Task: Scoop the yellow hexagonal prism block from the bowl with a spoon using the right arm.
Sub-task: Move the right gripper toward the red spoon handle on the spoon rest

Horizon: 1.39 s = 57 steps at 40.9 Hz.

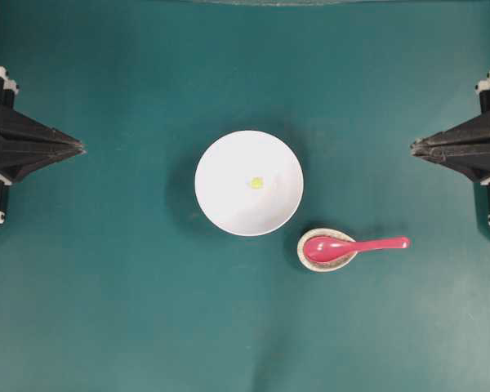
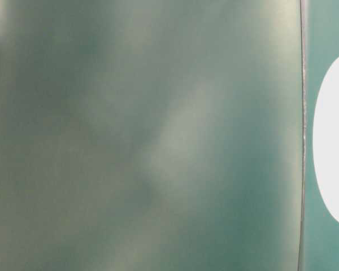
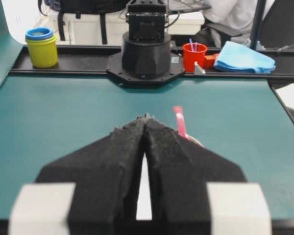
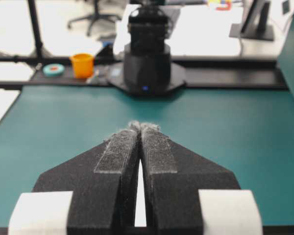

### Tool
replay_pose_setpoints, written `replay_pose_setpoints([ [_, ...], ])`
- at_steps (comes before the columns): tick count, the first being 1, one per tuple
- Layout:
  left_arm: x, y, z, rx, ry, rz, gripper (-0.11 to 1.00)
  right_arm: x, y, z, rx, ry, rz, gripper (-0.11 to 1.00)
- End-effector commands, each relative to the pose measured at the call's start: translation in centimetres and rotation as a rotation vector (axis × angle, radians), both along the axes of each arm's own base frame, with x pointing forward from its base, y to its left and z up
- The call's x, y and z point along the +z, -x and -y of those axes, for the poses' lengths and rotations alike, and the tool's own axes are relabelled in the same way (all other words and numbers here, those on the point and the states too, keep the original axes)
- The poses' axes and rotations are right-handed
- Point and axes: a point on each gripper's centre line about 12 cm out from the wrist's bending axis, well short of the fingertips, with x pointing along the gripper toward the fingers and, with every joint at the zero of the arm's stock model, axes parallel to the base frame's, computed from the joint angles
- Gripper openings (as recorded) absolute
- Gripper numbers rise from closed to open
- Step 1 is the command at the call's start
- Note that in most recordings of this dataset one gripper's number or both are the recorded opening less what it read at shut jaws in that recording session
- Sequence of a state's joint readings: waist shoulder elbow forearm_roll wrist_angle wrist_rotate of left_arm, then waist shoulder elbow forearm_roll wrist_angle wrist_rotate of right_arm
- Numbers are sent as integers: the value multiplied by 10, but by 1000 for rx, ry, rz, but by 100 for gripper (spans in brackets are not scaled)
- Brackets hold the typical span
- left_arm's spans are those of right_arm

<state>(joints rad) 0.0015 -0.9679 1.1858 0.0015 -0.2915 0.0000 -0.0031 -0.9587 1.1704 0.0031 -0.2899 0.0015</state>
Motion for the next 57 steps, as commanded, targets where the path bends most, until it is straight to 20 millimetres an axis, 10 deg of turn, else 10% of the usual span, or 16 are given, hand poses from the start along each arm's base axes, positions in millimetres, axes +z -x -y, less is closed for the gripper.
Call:
replay_pose_setpoints([
  [1,16,-1,0,0,-6,20,-1,7,-2,1,-6,6,15,0],
  [3,20,3,0,0,-5,8,15,6,-4,1,-4,6,-35,0],
  [16,18,4,0,0,3,-9,14,9,-5,1,-6,4,-37,3],
  [35,18,4,0,0,-6,-12,14,9,-5,1,-6,1,-37,58],
  [57,18,3,0,0,-20,-6,14,-13,-15,1,-7,-22,-98,58],
])
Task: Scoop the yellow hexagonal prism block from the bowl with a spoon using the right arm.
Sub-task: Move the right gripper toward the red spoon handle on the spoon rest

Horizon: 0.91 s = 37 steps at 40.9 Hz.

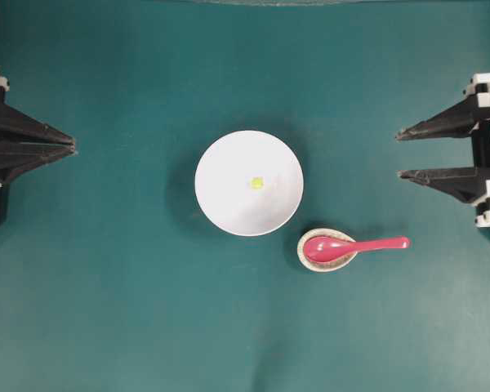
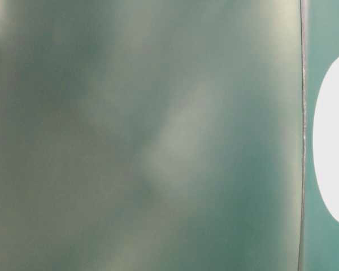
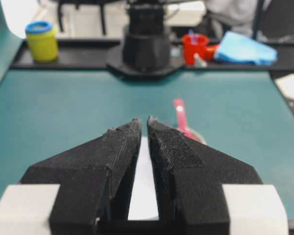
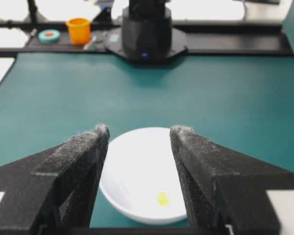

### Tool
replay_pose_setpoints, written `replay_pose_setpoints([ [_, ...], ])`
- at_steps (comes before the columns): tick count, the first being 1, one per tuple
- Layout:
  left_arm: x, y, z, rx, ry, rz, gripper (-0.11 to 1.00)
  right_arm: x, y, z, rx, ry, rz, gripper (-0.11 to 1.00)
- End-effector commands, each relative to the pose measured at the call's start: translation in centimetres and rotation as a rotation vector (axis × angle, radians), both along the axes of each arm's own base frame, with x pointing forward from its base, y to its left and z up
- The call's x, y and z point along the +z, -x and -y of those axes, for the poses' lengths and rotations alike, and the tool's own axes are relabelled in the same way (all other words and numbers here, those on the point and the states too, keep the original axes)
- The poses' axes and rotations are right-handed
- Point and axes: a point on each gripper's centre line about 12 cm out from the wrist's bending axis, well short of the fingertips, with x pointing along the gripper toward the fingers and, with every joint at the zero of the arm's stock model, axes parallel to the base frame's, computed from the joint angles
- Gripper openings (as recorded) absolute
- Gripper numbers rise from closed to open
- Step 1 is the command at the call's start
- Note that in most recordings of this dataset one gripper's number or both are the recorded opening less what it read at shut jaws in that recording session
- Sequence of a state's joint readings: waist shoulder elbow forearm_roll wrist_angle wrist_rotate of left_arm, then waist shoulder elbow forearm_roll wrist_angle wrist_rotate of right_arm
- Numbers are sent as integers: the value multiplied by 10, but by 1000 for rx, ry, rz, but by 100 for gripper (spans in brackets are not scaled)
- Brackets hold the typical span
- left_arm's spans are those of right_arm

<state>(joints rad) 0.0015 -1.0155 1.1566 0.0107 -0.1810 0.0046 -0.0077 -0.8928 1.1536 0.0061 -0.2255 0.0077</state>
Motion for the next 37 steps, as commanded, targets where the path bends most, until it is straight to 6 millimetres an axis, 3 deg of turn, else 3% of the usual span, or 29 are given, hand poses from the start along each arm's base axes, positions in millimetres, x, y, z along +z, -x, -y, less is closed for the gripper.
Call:
replay_pose_setpoints([
  [1,10,-2,0,1,-6,28,14,-1,-4,1,-5,-13,12,58],
  [17,9,-2,0,1,-6,25,14,-41,-9,-6,18,-39,-17,58],
  [37,8,-2,0,1,-9,20,14,-95,0,-25,59,-115,-28,58],
])
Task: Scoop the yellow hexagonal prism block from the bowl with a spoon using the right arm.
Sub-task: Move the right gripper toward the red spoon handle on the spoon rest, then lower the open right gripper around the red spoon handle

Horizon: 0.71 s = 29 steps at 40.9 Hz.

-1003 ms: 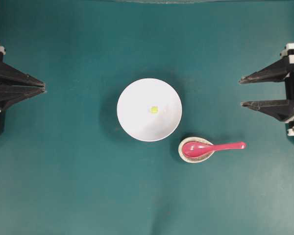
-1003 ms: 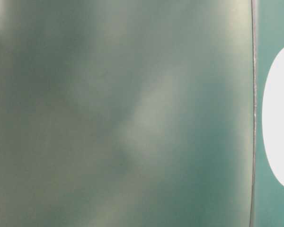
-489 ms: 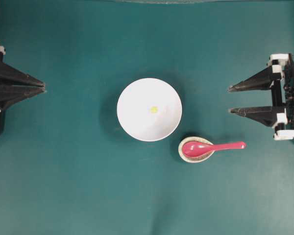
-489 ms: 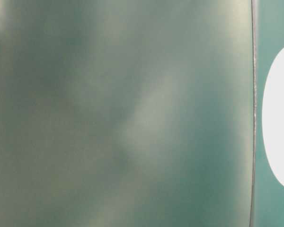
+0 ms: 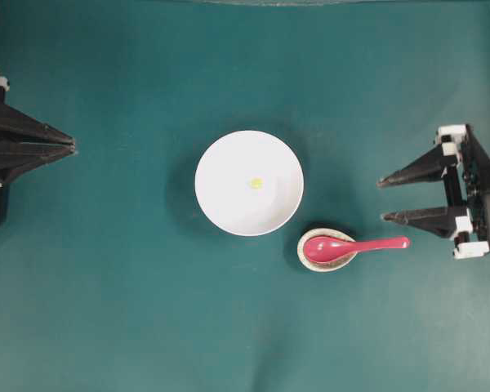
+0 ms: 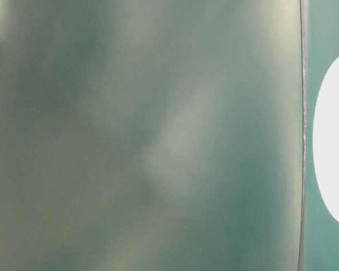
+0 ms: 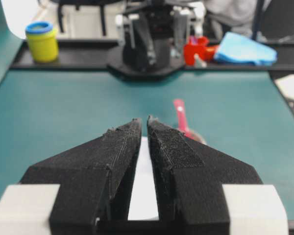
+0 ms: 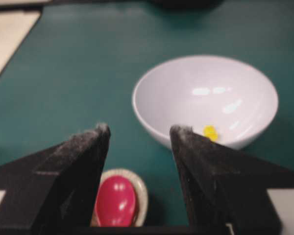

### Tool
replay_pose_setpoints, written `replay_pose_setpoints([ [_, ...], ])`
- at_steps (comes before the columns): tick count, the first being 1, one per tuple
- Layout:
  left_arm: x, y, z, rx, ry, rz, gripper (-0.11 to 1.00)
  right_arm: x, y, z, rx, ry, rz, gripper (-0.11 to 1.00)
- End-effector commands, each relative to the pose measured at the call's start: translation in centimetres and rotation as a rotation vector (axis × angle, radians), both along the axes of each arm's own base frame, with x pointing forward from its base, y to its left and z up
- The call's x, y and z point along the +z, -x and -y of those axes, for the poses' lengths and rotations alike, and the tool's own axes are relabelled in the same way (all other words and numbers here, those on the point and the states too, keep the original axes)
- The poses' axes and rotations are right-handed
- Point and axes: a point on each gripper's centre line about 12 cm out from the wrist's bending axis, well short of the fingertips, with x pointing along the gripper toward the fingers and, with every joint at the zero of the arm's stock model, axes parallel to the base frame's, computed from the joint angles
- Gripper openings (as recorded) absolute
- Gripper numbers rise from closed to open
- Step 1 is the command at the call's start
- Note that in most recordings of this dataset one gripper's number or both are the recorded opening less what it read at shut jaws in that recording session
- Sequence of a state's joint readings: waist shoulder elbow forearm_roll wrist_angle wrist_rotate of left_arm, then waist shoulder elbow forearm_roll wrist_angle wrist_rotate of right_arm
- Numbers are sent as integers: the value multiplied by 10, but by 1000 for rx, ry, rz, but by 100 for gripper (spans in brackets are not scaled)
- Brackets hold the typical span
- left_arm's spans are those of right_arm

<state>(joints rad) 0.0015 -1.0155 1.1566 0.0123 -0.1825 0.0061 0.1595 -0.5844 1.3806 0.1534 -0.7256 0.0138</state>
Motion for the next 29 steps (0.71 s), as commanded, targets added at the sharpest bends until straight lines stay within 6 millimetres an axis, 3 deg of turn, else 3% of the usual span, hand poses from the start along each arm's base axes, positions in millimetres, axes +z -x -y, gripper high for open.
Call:
replay_pose_setpoints([
  [1,7,-2,0,2,-8,18,14,-3,-2,-3,-2,-12,14,58],
  [29,4,-5,0,0,-11,3,14,-60,-7,-28,31,-10,-51,58],
])
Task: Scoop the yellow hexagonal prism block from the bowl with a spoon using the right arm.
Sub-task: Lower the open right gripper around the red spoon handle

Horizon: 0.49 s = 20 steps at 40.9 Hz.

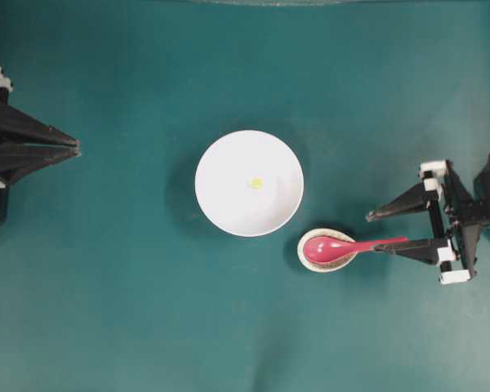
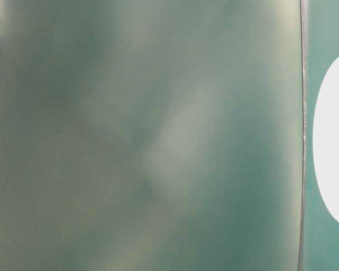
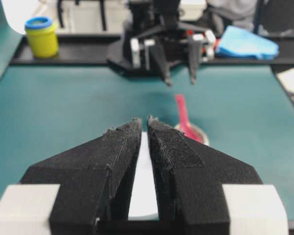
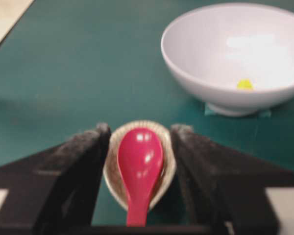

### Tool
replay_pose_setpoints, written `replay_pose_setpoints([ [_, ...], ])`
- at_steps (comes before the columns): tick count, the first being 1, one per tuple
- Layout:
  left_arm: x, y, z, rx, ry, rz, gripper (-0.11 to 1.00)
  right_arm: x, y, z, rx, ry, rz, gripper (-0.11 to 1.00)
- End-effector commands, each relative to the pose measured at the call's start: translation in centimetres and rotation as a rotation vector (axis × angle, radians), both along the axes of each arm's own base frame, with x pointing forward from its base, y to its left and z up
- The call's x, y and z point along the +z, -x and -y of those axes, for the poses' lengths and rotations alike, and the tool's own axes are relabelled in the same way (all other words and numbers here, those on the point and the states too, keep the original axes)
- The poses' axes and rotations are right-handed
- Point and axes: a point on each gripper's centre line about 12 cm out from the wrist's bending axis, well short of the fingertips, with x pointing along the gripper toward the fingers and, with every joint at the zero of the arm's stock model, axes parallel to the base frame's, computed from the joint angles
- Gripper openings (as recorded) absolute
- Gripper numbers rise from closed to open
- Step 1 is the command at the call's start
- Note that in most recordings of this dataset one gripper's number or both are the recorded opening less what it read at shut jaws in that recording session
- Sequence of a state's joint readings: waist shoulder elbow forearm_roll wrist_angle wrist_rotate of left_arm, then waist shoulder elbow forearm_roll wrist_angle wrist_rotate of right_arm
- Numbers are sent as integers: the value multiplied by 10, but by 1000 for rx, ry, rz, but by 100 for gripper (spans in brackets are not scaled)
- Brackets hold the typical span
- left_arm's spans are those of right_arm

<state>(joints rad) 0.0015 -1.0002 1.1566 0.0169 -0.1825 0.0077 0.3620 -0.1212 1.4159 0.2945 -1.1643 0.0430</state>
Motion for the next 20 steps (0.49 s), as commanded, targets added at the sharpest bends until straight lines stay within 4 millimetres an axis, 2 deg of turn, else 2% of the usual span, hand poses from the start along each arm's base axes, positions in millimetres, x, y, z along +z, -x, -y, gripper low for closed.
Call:
replay_pose_setpoints([
  [1,7,-2,0,1,-5,20,14,-2,-3,-3,1,-14,10,58],
  [20,7,-2,0,1,-5,20,14,-32,-7,-11,-15,7,-84,58],
])
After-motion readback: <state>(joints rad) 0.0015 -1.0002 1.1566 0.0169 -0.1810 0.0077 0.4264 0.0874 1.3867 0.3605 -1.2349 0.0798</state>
